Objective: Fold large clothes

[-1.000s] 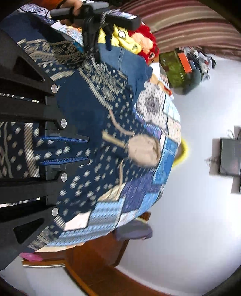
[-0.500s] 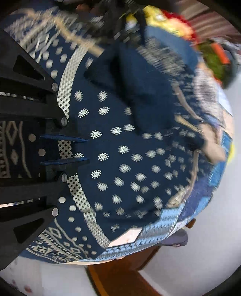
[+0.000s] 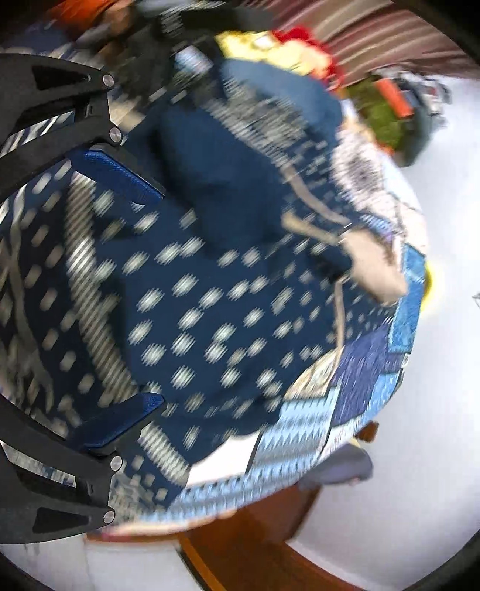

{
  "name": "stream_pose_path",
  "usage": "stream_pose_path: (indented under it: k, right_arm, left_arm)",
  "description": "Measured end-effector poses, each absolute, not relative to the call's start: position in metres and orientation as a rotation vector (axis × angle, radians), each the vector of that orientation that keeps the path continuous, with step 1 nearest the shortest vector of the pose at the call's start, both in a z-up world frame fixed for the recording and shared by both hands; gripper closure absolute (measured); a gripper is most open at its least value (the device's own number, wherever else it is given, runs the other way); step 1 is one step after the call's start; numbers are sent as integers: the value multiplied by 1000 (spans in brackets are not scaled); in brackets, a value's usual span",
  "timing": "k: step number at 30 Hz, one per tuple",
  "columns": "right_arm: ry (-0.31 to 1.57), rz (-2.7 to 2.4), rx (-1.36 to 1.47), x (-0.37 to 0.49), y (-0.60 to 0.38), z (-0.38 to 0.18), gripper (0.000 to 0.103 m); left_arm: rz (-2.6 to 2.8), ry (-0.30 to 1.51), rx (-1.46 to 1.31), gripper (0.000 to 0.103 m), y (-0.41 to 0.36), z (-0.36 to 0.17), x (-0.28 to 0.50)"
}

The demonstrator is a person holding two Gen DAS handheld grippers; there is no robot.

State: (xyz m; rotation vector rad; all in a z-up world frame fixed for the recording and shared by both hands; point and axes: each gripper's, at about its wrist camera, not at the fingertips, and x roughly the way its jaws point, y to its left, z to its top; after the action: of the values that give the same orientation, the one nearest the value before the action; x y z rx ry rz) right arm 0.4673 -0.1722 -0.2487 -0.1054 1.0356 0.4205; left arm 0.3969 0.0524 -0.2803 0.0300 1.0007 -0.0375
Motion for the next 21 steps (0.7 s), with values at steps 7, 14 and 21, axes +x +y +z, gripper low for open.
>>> stream_pose_path:
  k: [7, 14, 21]
  right_arm:
    - [1127, 430, -82, 508, -123, -280, 28]
    - [1046, 500, -216, 488, -97, -277, 84]
    - [988, 437, -187, 475, -138, -250, 93]
  left_arm:
    - [-41, 992, 29, 21, 54, -282, 398]
    - [-47, 999, 25, 20, 55, -283, 399]
    - [-34, 1019, 32, 20, 53, -282, 402]
